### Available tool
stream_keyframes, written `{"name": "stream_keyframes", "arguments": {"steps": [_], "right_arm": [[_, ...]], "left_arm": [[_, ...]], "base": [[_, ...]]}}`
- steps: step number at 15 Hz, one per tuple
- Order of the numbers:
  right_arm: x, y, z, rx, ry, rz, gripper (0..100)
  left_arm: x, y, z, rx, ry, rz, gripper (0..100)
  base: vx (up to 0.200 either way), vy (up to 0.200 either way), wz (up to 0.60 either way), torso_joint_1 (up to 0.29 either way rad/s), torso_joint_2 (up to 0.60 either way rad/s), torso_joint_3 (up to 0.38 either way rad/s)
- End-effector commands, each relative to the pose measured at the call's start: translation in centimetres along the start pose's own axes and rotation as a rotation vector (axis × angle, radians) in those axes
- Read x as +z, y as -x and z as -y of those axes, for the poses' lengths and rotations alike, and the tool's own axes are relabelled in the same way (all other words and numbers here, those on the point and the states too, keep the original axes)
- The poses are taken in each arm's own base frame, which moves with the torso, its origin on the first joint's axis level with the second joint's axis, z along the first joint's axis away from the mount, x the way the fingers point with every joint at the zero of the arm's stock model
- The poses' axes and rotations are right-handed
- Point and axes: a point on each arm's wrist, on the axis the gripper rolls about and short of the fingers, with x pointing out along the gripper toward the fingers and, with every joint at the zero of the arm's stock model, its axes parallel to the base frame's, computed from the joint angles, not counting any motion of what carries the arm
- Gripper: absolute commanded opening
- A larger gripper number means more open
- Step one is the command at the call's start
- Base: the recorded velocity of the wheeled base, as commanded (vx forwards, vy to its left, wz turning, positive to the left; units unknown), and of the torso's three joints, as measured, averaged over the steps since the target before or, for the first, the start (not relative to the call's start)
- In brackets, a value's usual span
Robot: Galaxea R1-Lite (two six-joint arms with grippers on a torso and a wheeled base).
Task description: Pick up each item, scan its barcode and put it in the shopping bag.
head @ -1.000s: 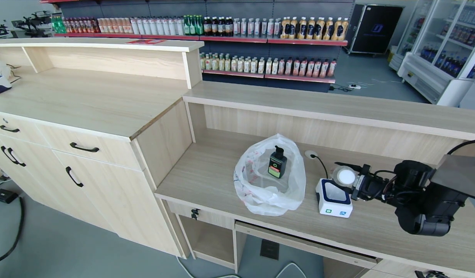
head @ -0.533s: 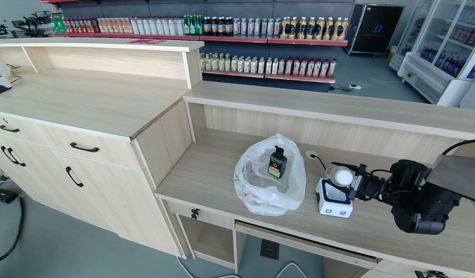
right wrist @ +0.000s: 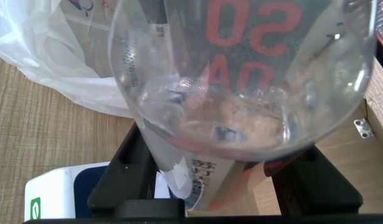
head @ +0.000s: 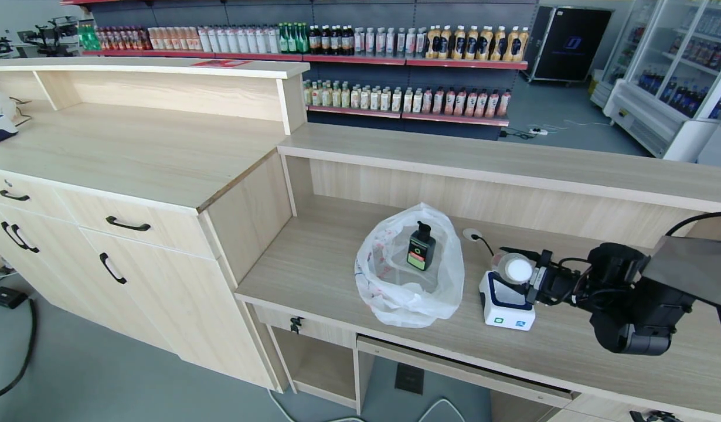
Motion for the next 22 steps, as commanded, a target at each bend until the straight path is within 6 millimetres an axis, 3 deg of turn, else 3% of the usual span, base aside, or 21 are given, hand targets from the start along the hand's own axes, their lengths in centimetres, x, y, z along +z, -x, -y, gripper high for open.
{"name": "stream_keyframes", "arguments": {"steps": [1, 3, 4, 6, 7, 9, 12, 18, 22], "right_arm": [[2.7, 0.6, 3.0, -0.029, 0.013, 0.018, 0], [8.4, 3.0, 7.4, -0.04, -0.153, 0.014, 0], [11.3, 4.7, 8.9, -0.05, -0.319, -0.023, 0], [15.3, 7.3, 10.2, -0.162, -0.641, -0.19, 0], [16.2, 7.9, 10.5, -0.252, -0.771, -0.269, 0], [17.4, 8.1, 10.1, -0.464, -0.968, -0.41, 0], [17.4, 7.5, 8.4, -0.714, -0.93, -0.587, 0], [18.2, 6.9, 8.0, -0.768, -0.743, -0.61, 0], [19.0, 5.5, 8.5, -0.776, -0.721, -0.527, 0]], "left_arm": [[0.0, 0.0, 0.0, 0.001, 0.0, 0.0, 100], [0.0, 0.0, 0.0, -0.001, 0.0, 0.0, 100], [0.0, 0.0, 0.0, 0.001, 0.0, 0.0, 100], [0.0, 0.0, 0.0, 0.001, 0.0, 0.0, 100], [0.0, 0.0, 0.0, -0.001, 0.0, 0.0, 100], [0.0, 0.0, 0.0, -0.001, 0.0, 0.0, 100], [0.0, 0.0, 0.0, 0.001, 0.0, 0.0, 100], [0.0, 0.0, 0.0, 0.001, 0.0, 0.0, 100], [0.0, 0.0, 0.0, 0.001, 0.0, 0.0, 100]], "base": [[0.0, 0.0, 0.0, 0.0, 0.0, 0.0], [0.0, 0.0, 0.0, 0.0, 0.0, 0.0], [0.0, 0.0, 0.0, 0.0, 0.0, 0.0], [0.0, 0.0, 0.0, 0.0, 0.0, 0.0], [0.0, 0.0, 0.0, 0.0, 0.0, 0.0], [0.0, 0.0, 0.0, 0.0, 0.0, 0.0], [0.0, 0.0, 0.0, 0.0, 0.0, 0.0], [0.0, 0.0, 0.0, 0.0, 0.0, 0.0], [0.0, 0.0, 0.6, -0.001, 0.0, 0.004]]}}
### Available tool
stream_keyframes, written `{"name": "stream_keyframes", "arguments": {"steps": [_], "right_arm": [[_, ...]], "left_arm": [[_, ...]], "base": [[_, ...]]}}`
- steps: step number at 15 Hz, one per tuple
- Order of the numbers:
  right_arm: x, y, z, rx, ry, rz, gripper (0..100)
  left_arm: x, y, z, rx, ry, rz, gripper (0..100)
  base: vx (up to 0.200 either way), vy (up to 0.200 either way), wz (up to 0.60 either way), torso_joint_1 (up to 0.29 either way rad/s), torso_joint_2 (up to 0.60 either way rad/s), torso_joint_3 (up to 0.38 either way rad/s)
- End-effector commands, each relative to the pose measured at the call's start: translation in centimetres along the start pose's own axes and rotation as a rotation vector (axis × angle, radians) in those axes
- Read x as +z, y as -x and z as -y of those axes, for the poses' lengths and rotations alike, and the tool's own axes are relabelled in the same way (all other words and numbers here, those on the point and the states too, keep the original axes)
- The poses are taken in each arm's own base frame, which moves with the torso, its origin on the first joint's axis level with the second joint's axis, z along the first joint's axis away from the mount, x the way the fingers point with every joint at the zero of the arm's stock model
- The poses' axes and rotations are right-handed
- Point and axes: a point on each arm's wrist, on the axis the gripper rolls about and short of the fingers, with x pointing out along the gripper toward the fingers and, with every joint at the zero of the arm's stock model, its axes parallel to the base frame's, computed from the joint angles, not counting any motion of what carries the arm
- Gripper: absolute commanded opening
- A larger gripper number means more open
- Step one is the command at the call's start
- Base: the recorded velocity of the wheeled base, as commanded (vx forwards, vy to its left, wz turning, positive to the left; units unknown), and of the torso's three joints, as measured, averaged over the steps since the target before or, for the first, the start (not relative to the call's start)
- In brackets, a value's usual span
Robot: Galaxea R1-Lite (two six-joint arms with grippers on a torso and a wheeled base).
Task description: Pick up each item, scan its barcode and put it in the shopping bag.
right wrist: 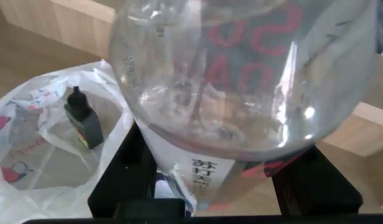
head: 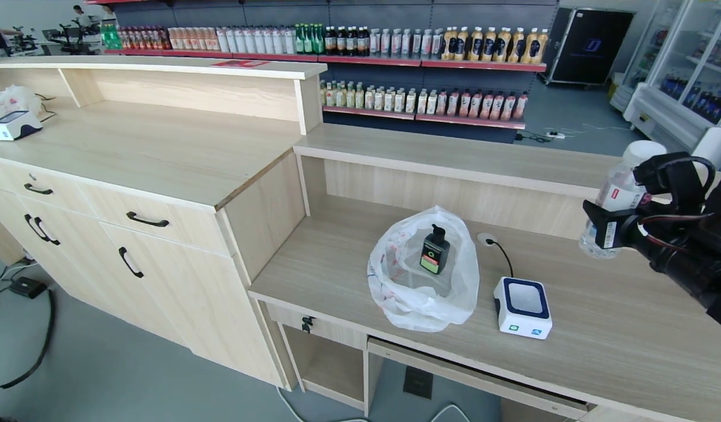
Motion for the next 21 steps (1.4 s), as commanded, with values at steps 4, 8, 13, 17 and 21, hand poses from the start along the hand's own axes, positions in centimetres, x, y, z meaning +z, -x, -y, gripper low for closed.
{"name": "stream_keyframes", "arguments": {"steps": [4, 8, 13, 17, 21], "right_arm": [[-0.5, -1.5, -1.1, 0.043, -0.015, -0.004, 0], [-4.6, -3.7, -2.8, 0.22, -0.055, -0.08, 0], [-9.4, -6.3, -6.0, 0.448, -0.051, 0.005, 0], [-12.0, -6.8, -6.7, 0.453, -0.038, -0.018, 0], [-13.2, -7.1, -7.1, 0.454, -0.043, -0.02, 0]], "left_arm": [[0.0, 0.0, 0.0, 0.001, 0.0, 0.0, 100], [0.0, 0.0, 0.0, -0.001, 0.0, 0.0, 100], [0.0, 0.0, 0.0, 0.001, 0.0, 0.0, 100], [0.0, 0.0, 0.0, 0.001, 0.0, 0.0, 100], [0.0, 0.0, 0.0, 0.001, 0.0, 0.0, 100]], "base": [[0.0, 0.0, 0.3, 0.002, 0.0, 0.0], [0.0, 0.0, 0.0, 0.0, 0.0, 0.0], [0.0, 0.0, 0.0, 0.0, 0.0, 0.0], [0.0, 0.0, 0.0, 0.0, 0.0, 0.0], [0.0, 0.0, 0.0, 0.0, 0.0, 0.0]]}}
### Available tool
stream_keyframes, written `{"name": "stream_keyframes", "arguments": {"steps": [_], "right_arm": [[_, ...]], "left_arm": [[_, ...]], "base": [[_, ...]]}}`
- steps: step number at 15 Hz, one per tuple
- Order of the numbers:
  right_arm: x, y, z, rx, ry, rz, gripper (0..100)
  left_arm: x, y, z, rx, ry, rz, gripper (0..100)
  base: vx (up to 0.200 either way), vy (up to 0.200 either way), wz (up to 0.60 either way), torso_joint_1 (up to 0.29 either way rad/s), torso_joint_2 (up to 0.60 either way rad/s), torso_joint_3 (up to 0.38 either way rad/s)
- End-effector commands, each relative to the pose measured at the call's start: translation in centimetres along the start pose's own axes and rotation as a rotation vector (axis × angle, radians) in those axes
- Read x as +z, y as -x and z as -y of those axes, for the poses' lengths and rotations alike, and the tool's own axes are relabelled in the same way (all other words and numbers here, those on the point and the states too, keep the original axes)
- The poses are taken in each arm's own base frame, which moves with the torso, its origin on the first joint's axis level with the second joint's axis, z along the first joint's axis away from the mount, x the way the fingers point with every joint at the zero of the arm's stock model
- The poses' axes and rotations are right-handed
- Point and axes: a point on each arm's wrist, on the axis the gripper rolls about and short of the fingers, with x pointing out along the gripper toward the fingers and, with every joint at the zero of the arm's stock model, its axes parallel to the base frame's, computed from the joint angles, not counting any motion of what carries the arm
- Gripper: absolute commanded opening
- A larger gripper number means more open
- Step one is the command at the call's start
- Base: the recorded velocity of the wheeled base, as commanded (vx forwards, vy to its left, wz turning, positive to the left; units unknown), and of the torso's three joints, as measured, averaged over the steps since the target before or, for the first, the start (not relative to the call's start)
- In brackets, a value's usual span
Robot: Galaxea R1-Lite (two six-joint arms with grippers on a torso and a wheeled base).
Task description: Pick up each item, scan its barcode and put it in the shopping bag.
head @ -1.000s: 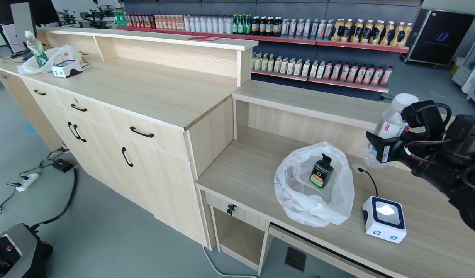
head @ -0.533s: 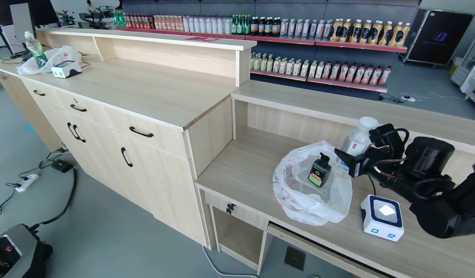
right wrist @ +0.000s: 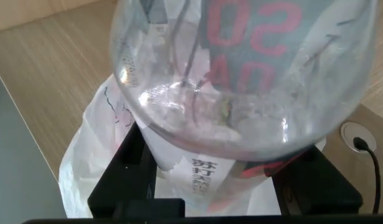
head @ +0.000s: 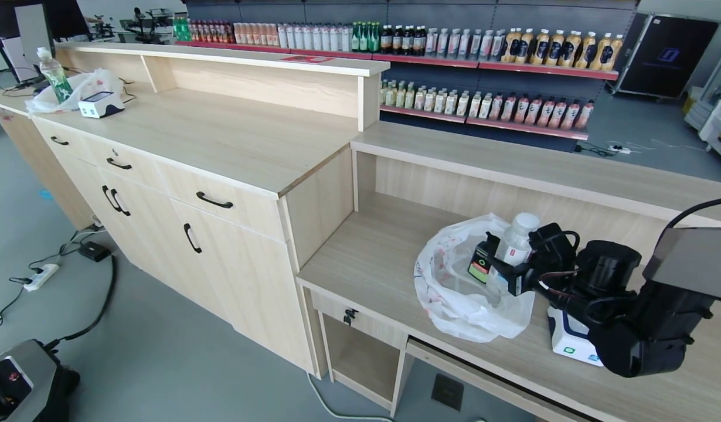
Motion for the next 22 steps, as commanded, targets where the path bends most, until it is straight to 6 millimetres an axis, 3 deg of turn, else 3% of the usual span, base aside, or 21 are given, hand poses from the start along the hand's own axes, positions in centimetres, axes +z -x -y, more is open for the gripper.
{"name": "stream_keyframes", "arguments": {"steps": [1, 8, 22], "right_arm": [[-1.4, -0.4, -0.3, 0.02, -0.01, -0.014, 0], [-4.3, -2.1, -0.5, 0.068, -0.023, -0.029, 0], [-7.2, -5.0, 0.0, 0.101, -0.019, -0.001, 0]], "left_arm": [[0.0, 0.0, 0.0, 0.001, 0.0, 0.0, 100], [0.0, 0.0, 0.0, 0.001, 0.0, 0.0, 100], [0.0, 0.0, 0.0, 0.001, 0.0, 0.0, 100]], "base": [[0.0, 0.0, 0.0, 0.0, 0.0, 0.0], [0.0, 0.0, 0.0, 0.0, 0.0, 0.0], [0.0, 0.0, 0.0, 0.0, 0.0, 0.0]]}}
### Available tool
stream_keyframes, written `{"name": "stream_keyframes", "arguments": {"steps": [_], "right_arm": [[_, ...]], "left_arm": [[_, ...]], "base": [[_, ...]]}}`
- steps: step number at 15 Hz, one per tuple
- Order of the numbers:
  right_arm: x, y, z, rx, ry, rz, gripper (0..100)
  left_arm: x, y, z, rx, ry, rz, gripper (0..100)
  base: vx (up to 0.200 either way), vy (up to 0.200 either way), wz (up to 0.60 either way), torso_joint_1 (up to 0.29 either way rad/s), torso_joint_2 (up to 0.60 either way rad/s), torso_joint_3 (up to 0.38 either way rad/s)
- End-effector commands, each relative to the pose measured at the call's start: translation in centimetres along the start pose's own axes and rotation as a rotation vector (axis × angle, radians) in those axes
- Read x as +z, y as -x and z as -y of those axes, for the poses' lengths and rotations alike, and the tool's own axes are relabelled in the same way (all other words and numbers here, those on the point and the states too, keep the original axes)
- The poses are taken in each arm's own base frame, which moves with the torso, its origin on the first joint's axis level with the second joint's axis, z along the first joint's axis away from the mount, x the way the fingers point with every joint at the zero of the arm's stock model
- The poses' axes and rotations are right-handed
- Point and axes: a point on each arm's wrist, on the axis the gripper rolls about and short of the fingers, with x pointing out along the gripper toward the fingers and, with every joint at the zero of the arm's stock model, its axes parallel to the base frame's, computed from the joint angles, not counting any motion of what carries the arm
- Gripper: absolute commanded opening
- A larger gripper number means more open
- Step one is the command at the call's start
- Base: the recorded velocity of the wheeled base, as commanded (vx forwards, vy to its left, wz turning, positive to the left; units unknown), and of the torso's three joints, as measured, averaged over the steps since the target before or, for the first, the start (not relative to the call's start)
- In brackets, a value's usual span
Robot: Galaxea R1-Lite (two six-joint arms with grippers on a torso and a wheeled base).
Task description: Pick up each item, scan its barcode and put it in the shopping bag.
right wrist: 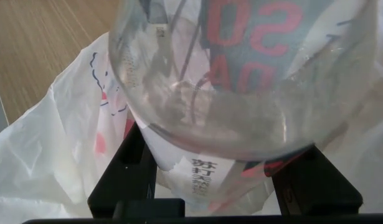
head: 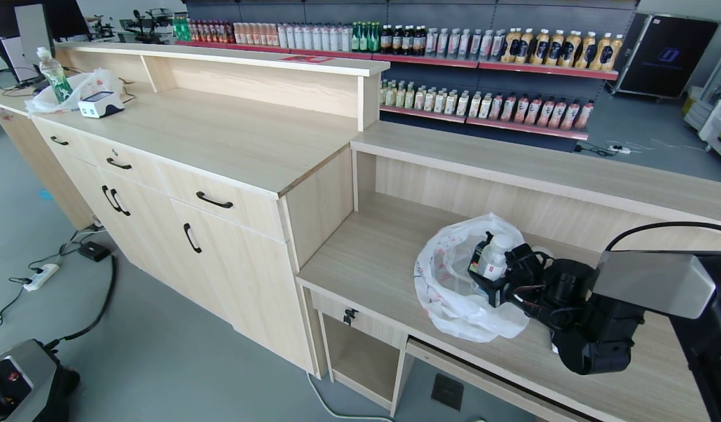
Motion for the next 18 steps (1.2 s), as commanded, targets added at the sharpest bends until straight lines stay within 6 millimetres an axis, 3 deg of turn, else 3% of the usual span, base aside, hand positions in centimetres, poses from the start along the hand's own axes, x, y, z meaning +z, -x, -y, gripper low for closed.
{"name": "stream_keyframes", "arguments": {"steps": [1, 14, 15, 18], "right_arm": [[-0.8, -0.6, 0.0, 0.012, 0.0, 0.002, 0], [-2.9, -1.4, 0.2, 0.031, -0.005, -0.007, 0], [-3.1, -1.5, 0.2, 0.032, -0.006, -0.009, 100], [-3.2, -1.6, 0.1, 0.044, -0.006, -0.006, 100]], "left_arm": [[0.0, 0.0, 0.0, 0.001, 0.001, 0.0, 100], [0.0, 0.0, 0.0, 0.001, 0.001, 0.0, 100], [0.0, 0.0, 0.0, 0.001, 0.001, 0.0, 100], [0.0, 0.0, 0.0, 0.001, 0.001, 0.0, 100]], "base": [[0.0, 0.0, 0.0, 0.0, 0.0, 0.0], [0.0, 0.0, 0.0, 0.0, 0.0, 0.0], [0.0, 0.0, 0.0, 0.0, 0.0, 0.0], [0.0, 0.0, 0.0, 0.0, 0.0, 0.0]]}}
